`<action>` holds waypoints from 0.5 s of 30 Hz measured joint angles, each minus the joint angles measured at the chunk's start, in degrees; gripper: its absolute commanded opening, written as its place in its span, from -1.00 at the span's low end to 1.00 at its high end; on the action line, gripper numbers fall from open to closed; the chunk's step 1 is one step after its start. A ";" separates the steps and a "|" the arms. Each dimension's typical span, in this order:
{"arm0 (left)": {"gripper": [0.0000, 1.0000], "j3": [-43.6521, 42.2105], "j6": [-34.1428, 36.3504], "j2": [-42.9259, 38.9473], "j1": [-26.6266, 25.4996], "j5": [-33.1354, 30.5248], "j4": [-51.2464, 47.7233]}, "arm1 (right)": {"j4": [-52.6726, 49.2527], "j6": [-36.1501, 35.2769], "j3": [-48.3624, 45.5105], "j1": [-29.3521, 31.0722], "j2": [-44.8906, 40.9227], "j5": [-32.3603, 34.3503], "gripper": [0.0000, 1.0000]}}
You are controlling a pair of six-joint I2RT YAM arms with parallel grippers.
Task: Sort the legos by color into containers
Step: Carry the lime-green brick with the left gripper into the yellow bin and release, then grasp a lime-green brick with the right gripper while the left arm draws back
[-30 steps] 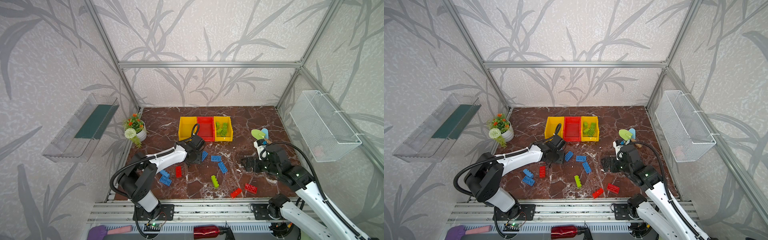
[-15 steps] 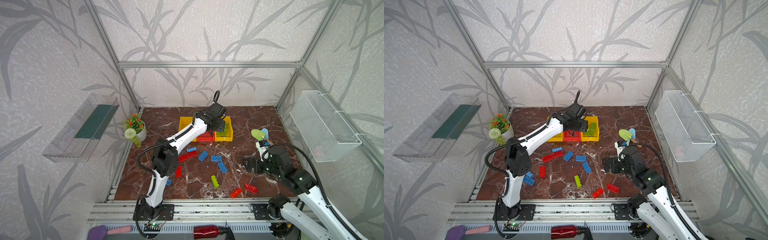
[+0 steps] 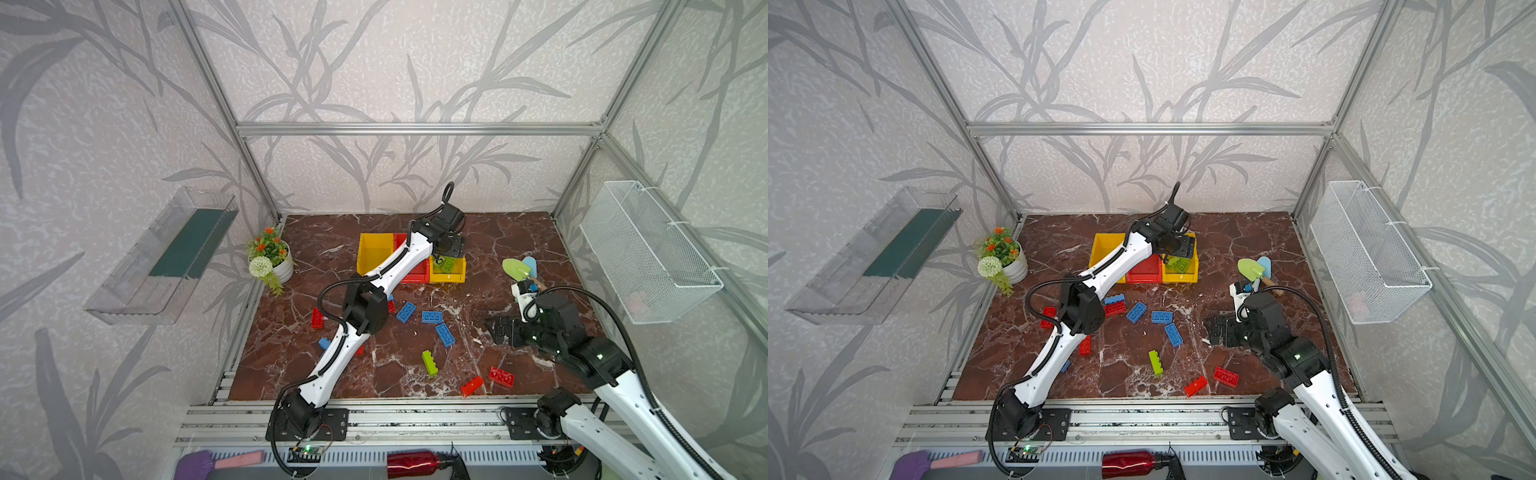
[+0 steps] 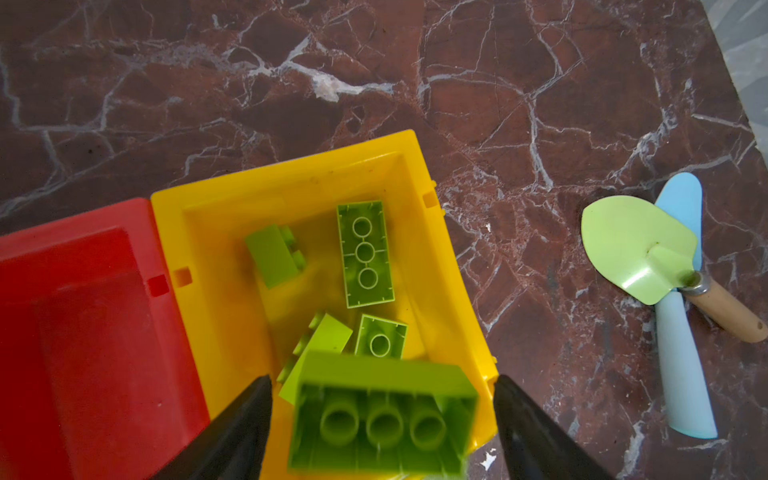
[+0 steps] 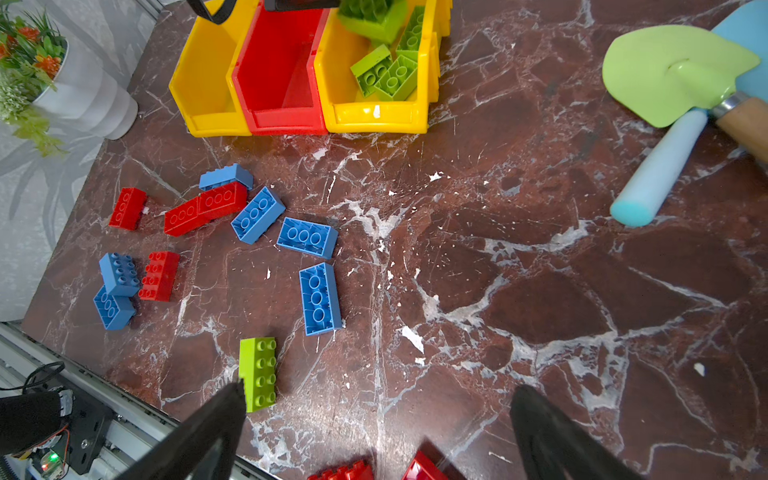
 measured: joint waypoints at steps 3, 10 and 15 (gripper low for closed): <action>0.98 0.15 0.02 -0.13 0.15 0.83 0.37 | 0.07 -0.24 0.00 0.00 1.20 0.20 0.99; 0.98 -14.95 -0.04 -11.58 -0.17 0.98 4.20 | 0.90 -0.72 0.07 0.79 4.46 -1.33 0.99; 0.98 -43.06 -1.07 -34.88 -0.85 -1.49 12.92 | 1.53 0.48 0.11 8.74 6.71 0.96 0.99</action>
